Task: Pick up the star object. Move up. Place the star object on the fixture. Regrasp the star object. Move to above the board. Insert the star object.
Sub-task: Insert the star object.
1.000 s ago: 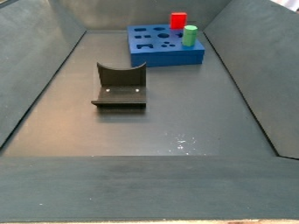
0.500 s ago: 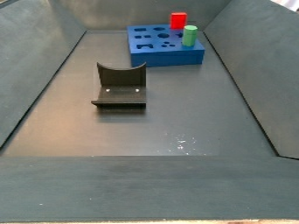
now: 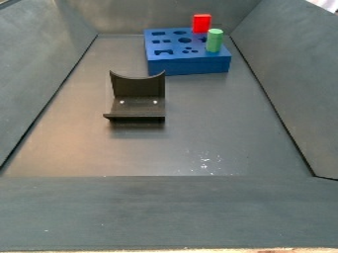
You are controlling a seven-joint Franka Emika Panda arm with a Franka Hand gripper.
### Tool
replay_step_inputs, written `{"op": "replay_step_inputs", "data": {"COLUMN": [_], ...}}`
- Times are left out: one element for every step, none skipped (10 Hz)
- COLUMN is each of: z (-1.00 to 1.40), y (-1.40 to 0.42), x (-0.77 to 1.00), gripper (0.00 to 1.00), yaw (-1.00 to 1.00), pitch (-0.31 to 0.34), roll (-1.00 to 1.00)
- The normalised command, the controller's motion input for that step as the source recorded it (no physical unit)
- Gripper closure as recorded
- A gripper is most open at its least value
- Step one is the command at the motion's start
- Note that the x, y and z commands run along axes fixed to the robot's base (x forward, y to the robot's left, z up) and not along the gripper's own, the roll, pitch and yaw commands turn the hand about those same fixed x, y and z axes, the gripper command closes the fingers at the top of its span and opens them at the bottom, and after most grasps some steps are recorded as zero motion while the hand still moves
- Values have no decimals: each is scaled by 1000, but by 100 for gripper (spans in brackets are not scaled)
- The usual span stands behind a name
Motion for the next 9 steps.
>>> {"op": "replay_step_inputs", "data": {"z": [-563, -526, -571, -649, -651, -700, -694, -711, -706], "y": [0, -129, -223, -326, -326, -286, -246, -197, -183], "x": [-589, -440, -349, -271, -271, -303, -274, -269, -263], "gripper": [100, 100, 100, 100, 100, 100, 100, 100, 100], "yaw": [-540, -546, -566, -566, -566, -583, -617, -651, -654], "pitch": [-197, -177, -159, -134, -131, -124, -116, -103, -91], "roll": [-264, -284, -266, -230, -229, -211, -217, -211, -211]}}
